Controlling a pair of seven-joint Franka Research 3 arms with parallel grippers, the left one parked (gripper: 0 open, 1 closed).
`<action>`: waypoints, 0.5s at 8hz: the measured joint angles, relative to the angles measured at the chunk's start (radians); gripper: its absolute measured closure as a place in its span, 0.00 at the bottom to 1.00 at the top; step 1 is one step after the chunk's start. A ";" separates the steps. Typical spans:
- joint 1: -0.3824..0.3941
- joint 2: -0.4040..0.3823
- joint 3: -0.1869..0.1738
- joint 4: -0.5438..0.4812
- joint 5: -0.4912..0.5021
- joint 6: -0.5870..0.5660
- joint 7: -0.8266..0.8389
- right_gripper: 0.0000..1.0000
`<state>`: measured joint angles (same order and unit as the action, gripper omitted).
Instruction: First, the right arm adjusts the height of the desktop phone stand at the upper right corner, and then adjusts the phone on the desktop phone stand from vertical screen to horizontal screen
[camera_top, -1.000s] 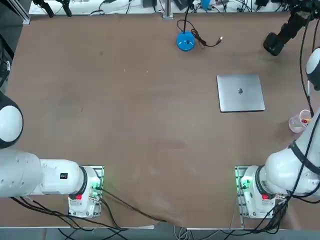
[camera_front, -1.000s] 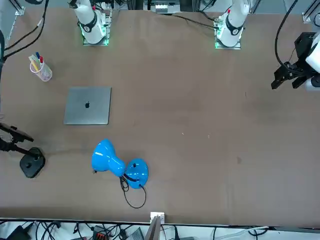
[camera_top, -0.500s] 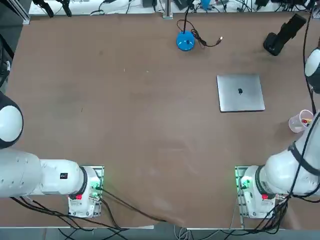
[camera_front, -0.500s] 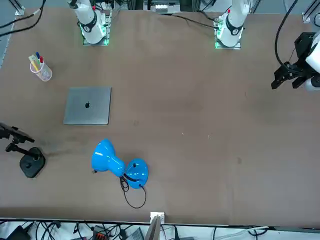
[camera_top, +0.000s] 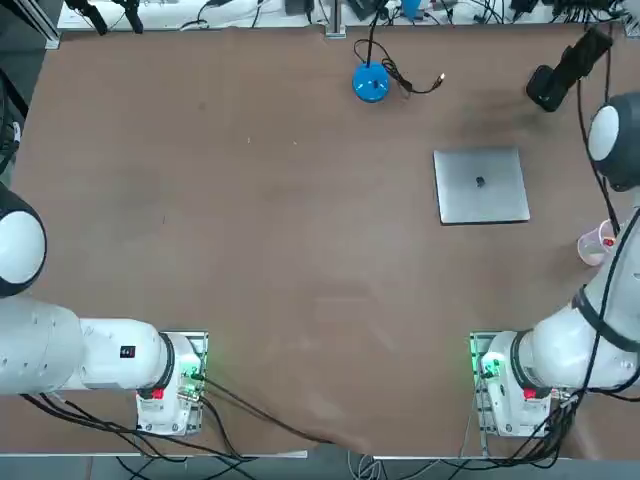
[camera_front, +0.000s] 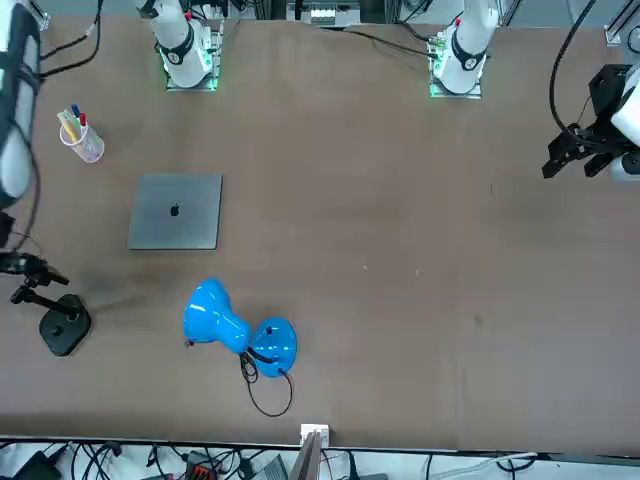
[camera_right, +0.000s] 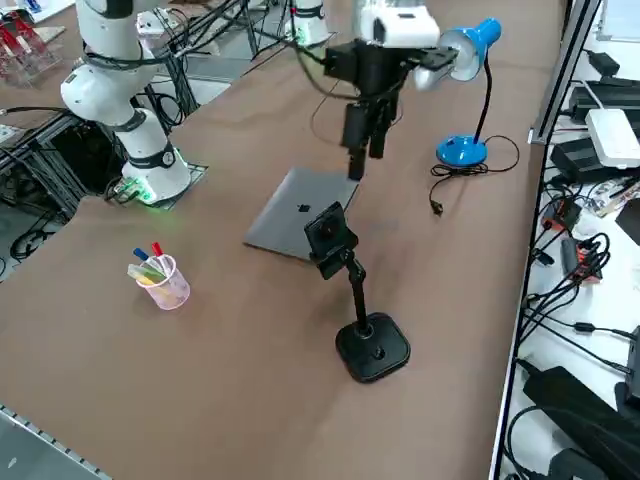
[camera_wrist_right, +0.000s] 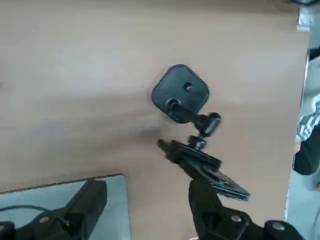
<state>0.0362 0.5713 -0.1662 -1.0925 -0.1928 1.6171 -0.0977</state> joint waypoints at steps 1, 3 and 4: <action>0.009 0.009 0.000 -0.015 -0.008 -0.002 -0.075 0.00; 0.017 0.039 0.000 -0.058 -0.051 0.008 -0.233 0.00; 0.032 0.057 0.001 -0.086 -0.098 0.024 -0.280 0.00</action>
<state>0.0686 0.6283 -0.1649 -1.1788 -0.2910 1.6406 -0.3782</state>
